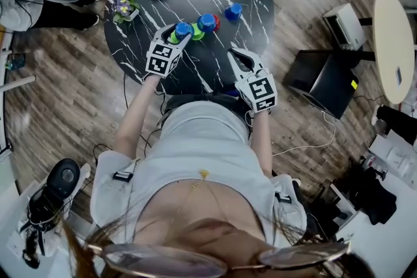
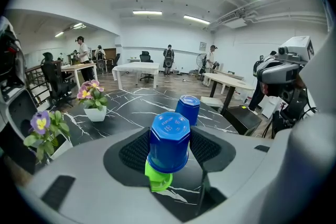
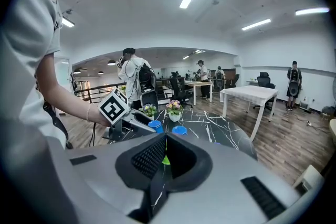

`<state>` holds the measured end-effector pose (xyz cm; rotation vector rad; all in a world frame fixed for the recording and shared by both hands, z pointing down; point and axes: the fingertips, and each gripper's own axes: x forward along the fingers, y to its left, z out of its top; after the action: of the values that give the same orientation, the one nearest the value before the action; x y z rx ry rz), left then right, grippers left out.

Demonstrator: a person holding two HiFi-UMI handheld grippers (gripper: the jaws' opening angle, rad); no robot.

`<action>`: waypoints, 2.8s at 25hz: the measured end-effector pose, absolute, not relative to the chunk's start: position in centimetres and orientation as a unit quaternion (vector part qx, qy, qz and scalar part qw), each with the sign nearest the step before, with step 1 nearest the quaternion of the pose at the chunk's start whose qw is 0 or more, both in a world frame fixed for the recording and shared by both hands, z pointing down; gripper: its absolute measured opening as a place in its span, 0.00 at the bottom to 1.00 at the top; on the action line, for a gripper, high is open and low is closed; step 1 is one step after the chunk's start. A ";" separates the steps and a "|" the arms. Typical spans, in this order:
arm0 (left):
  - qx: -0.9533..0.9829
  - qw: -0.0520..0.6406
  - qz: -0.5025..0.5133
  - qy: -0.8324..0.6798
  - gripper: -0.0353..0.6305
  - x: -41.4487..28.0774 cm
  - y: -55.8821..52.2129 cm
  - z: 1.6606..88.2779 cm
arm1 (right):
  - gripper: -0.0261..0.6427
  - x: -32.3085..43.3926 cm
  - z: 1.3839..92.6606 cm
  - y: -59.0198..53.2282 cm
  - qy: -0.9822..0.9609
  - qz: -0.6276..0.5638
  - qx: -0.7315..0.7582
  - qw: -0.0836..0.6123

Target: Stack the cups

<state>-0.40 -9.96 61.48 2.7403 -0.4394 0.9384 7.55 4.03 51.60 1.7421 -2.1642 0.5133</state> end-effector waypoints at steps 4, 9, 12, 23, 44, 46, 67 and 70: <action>0.928 0.106 0.324 -0.148 0.43 -0.4 -9.7 62.0 | 0.07 7.7 51.7 4.2 -0.755 0.181 0.610 0.158; 0.929 0.108 0.320 -0.153 0.43 -0.3 -9.7 62.3 | 0.07 7.9 52.0 4.4 -0.754 0.184 0.610 0.159; 0.930 0.109 0.316 -0.155 0.43 -0.3 -9.7 62.2 | 0.07 7.9 51.9 4.4 -0.755 0.185 0.609 0.159; 0.930 0.110 0.315 -0.152 0.46 -0.1 -9.4 62.3 | 0.07 8.3 51.9 4.4 -0.755 0.186 0.608 0.159; 0.921 0.132 0.308 -0.199 0.49 -3.2 -9.2 62.0 | 0.07 8.8 52.3 2.8 -0.772 0.177 0.588 0.166; 0.920 0.135 0.307 -0.204 0.49 -3.5 -9.2 61.9 | 0.07 8.8 52.3 2.7 -0.774 0.177 0.585 0.167; 0.912 0.157 0.286 -0.250 0.15 -4.9 -6.6 61.2 | 0.07 9.8 53.0 1.1 -0.797 0.165 0.552 0.182; 0.913 0.161 0.278 -0.250 0.12 -4.4 -6.0 60.8 | 0.07 10.1 53.1 1.0 -0.800 0.165 0.547 0.182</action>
<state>-4.45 -6.03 60.85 2.6078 -0.7152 0.7936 10.10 1.00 53.10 1.5448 -2.2591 0.4655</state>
